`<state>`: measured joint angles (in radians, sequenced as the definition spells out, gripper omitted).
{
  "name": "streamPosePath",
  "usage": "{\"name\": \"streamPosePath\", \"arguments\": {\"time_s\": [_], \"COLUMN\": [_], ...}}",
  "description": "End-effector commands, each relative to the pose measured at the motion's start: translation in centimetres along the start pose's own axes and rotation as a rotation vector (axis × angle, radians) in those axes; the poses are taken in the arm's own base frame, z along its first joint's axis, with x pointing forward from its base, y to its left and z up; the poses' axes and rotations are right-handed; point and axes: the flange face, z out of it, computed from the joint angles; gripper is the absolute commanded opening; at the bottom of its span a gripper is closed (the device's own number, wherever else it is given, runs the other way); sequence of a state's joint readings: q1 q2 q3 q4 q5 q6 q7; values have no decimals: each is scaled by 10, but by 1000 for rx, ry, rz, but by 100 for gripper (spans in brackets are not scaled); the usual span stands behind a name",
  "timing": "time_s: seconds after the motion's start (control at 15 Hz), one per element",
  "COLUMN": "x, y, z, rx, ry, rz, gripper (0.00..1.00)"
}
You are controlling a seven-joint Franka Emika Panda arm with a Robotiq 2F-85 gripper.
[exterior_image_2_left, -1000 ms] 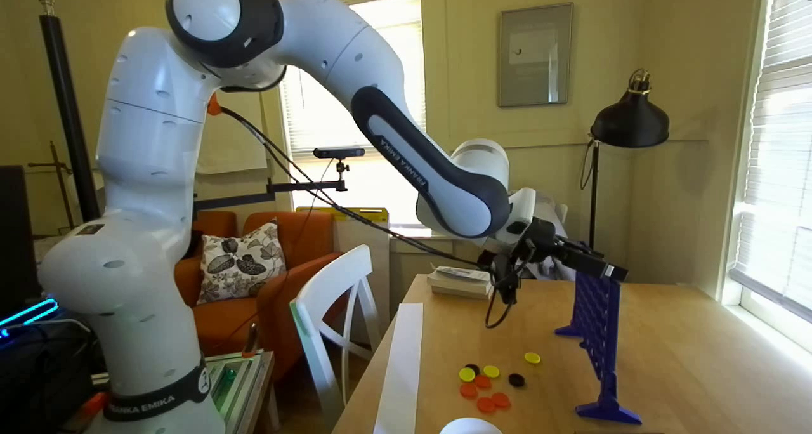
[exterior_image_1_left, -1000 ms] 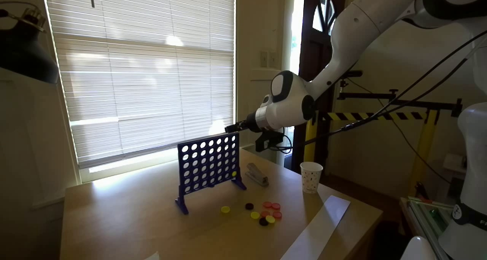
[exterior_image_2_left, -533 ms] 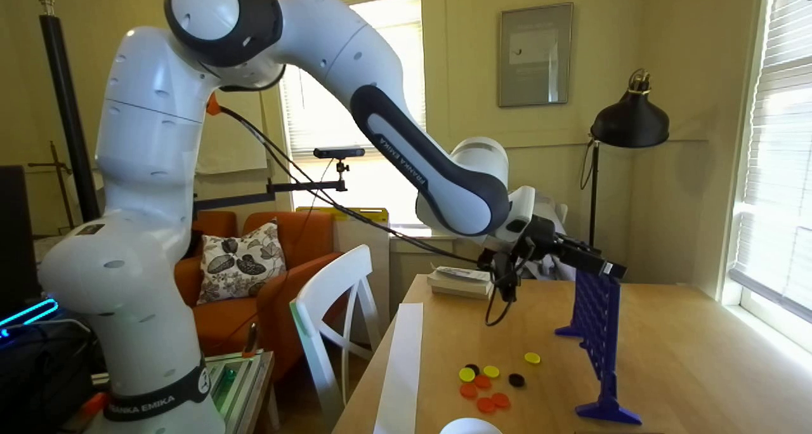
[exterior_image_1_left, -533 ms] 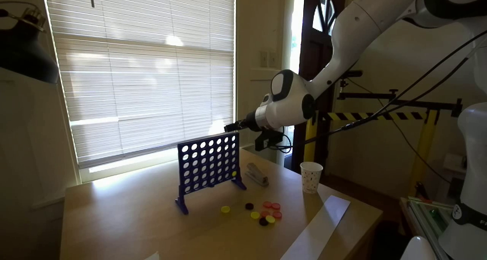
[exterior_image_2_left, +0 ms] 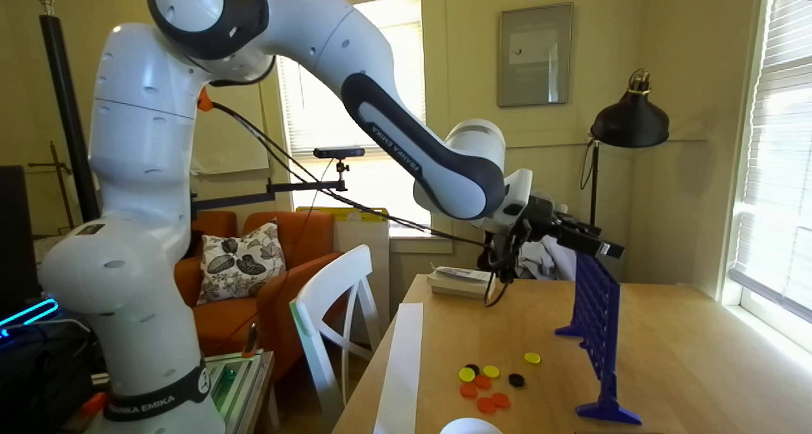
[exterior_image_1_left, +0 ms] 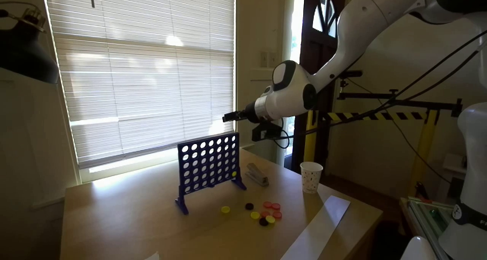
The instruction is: Put the yellow chip into the connect four game
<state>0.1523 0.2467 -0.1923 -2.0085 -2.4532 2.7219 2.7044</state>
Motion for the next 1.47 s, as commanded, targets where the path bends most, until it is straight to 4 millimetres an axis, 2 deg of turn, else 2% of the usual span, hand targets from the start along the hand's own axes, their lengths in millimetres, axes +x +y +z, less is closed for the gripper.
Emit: {"name": "streamPosePath", "arguments": {"time_s": [0.0, 0.87, 1.4], "x": [14, 24, 3], "y": [-8, -27, -25], "z": [-12, -34, -41], "rx": [7, 24, 2], "ry": [-54, -316, -493], "rz": [82, 261, 316], "gripper": [100, 100, 100]}}
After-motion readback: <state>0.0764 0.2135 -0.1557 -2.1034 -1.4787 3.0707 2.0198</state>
